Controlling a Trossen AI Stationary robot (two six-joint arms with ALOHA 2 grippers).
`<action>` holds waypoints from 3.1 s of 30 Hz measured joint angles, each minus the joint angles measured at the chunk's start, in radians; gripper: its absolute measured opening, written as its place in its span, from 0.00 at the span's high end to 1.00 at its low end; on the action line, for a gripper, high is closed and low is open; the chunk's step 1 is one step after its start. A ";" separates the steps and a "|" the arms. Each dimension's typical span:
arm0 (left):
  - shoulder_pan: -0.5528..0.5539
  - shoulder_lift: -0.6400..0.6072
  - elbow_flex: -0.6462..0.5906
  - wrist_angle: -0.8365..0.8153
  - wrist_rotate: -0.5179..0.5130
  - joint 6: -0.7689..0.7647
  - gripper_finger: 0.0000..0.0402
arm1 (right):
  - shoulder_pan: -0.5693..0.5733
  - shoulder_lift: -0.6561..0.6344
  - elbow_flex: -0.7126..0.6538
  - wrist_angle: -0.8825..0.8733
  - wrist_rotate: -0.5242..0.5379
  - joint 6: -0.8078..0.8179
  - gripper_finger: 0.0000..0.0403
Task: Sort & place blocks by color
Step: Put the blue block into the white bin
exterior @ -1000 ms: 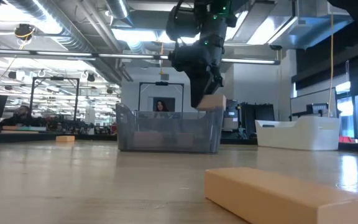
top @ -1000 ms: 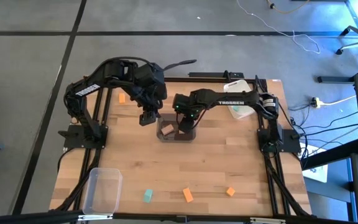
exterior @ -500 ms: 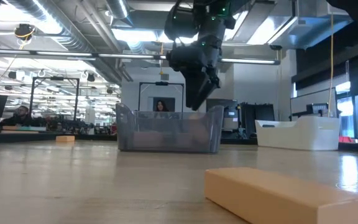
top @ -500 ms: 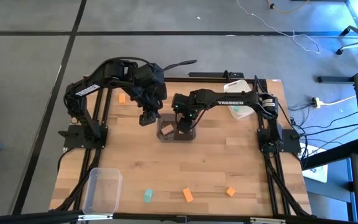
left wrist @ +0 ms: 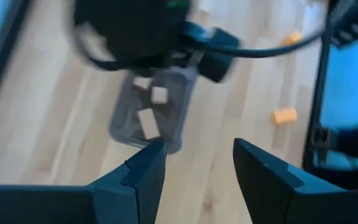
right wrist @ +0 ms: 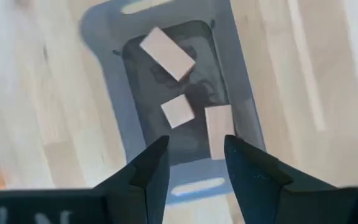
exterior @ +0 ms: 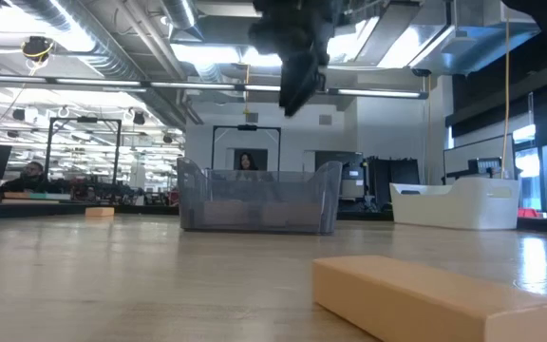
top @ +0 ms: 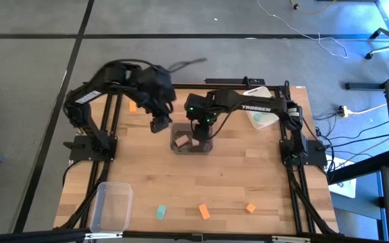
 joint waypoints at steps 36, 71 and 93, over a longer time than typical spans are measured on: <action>-0.212 -0.449 -1.105 0.450 0.059 -0.738 0.56 | 0.097 -0.338 0.369 -0.317 0.288 0.016 0.62; -0.845 0.037 -1.147 1.113 -0.184 -1.496 0.56 | 0.097 -0.400 0.368 -0.313 0.288 -0.130 0.62; -0.958 0.293 -0.843 0.781 -0.297 -1.768 0.56 | 0.097 -0.400 0.368 -0.284 0.288 -0.134 0.62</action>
